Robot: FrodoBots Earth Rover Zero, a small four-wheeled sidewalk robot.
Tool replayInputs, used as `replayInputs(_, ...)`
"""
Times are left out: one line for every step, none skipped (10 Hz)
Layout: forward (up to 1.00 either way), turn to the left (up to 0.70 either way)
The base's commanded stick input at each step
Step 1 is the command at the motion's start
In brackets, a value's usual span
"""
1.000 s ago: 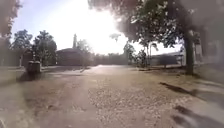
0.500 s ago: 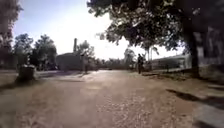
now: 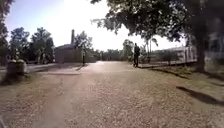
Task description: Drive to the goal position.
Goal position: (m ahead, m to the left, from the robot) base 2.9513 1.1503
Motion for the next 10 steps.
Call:
replayInputs(0.85, 0.00)
replayInputs(0.85, 0.00)
replayInputs(0.85, 0.00)
replayInputs(0.85, 0.00)
replayInputs(0.85, 0.00)
replayInputs(0.85, 0.00)
replayInputs(0.85, 0.00)
replayInputs(0.85, 0.00)
replayInputs(0.85, 0.00)
replayInputs(0.85, 0.00)
